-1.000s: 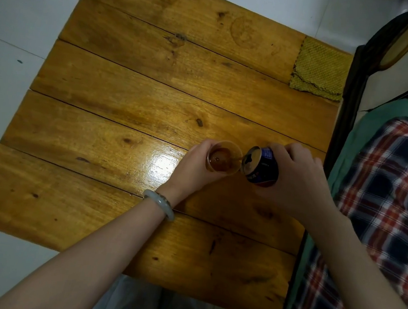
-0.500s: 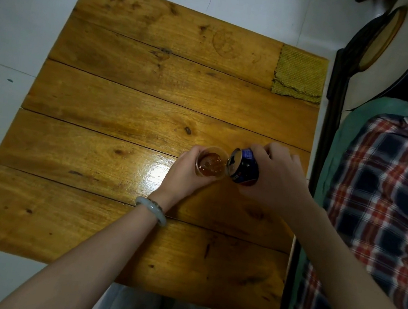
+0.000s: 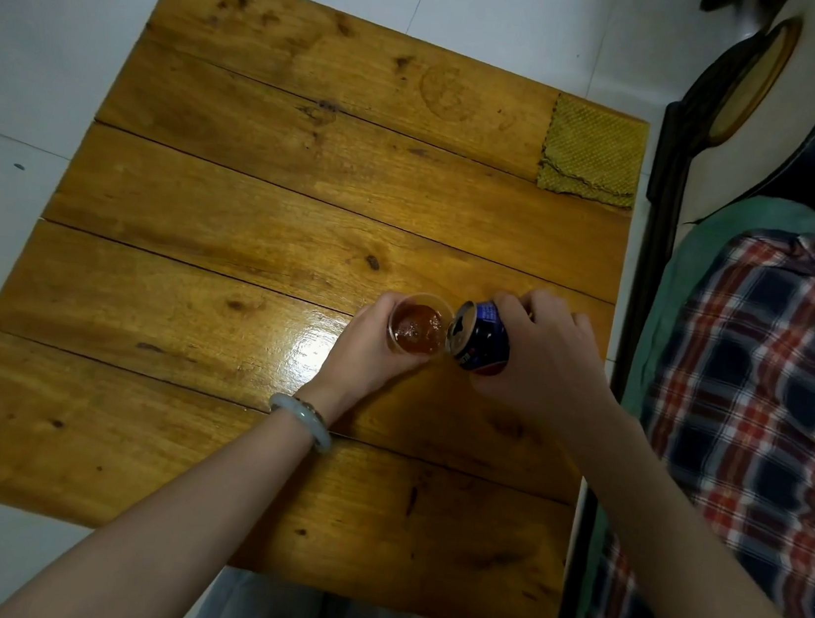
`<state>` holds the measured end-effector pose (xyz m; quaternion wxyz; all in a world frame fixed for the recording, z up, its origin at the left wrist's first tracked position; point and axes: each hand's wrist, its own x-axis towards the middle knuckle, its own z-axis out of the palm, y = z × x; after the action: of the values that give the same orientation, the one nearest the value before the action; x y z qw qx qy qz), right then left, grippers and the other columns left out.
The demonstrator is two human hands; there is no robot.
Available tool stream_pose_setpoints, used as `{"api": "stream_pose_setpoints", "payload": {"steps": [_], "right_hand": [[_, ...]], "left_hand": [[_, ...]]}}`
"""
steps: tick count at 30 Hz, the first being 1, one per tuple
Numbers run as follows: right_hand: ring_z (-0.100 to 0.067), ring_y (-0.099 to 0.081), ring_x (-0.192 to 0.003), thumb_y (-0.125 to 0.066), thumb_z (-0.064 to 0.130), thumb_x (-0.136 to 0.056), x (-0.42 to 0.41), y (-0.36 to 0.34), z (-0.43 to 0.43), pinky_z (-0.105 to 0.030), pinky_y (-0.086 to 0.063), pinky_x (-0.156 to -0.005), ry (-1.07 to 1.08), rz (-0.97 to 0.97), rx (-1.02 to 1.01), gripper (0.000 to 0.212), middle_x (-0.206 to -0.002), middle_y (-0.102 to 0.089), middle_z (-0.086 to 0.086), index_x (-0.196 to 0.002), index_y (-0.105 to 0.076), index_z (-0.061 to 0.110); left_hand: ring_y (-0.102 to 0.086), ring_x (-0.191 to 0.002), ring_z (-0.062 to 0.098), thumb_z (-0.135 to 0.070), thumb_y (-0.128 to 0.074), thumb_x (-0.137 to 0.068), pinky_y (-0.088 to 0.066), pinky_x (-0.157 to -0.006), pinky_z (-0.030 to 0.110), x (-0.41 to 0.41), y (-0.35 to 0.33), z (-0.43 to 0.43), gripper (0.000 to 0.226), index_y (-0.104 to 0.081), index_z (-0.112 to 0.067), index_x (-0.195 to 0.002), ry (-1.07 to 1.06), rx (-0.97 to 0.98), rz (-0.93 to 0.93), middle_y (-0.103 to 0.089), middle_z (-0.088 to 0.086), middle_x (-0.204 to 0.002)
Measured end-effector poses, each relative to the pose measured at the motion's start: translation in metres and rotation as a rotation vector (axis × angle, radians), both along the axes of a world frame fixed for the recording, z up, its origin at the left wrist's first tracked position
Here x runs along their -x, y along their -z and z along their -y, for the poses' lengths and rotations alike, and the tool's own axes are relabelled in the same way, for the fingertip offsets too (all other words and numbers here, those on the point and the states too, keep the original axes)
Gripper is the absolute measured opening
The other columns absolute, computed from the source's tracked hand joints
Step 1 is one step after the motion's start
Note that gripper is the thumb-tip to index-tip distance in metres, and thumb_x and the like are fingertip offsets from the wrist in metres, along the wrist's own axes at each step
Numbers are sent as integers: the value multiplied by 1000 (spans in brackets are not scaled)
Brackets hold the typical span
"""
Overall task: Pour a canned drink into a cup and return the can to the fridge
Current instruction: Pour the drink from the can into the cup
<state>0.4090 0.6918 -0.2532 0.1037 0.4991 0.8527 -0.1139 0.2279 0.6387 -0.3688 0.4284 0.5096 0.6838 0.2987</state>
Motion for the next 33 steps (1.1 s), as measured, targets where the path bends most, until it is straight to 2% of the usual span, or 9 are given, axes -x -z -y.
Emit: {"api": "stream_pose_setpoints", "payload": {"steps": [3,9,17,21,25,33], "right_hand": [[-22,-46,-101,-70,49,-65,1,0,0,-36,-35,-85,-1,3,3,73,-110,-51,-7,-126,-46,19],[-22,-47,-100,-70,48,-65,0,-2,0,-36,-35,-85,-1,0,-3,73,-110,-51,-7,-127,-46,18],[-22,-46,-101,-71,49,-66,1,0,0,-37,-35,-86,-6,7,-6,74,-112,-50,-7,-128,-44,18],[-22,-46,-102,-70,49,-66,1,0,0,-36,-34,-86,-10,14,-3,75,-114,-50,-8,-129,-43,19],[-22,-46,-102,-70,49,-67,1,-1,0,-36,-35,-87,-16,19,-2,75,-113,-50,-7,-130,-43,18],[-22,-46,-102,-69,49,-68,2,-2,-1,-37,-35,-87,-16,22,0,74,-113,-49,-8,-129,-44,18]], "left_hand": [[-54,-103,7,-32,-86,-62,-41,-78,11,0,-1,0,63,-50,-28,-114,2,8,-1,-58,-11,-108],[-53,-102,3,-33,-86,-62,-38,-73,2,1,-2,0,63,-49,-31,-113,0,6,4,-57,-15,-108],[-54,-106,8,-31,-86,-61,-43,-81,15,1,-3,-1,66,-51,-25,-117,6,15,-5,-61,-7,-113],[-54,-105,8,-28,-86,-62,-43,-81,15,1,-4,-1,65,-51,-23,-117,3,8,-1,-60,-7,-112],[-54,-108,11,-29,-86,-63,-47,-87,25,1,-4,0,65,-50,-23,-118,8,7,-4,-60,-6,-114],[-53,-108,9,-30,-86,-63,-45,-85,21,1,-5,0,65,-50,-27,-117,-3,27,1,-59,-9,-113]]}}
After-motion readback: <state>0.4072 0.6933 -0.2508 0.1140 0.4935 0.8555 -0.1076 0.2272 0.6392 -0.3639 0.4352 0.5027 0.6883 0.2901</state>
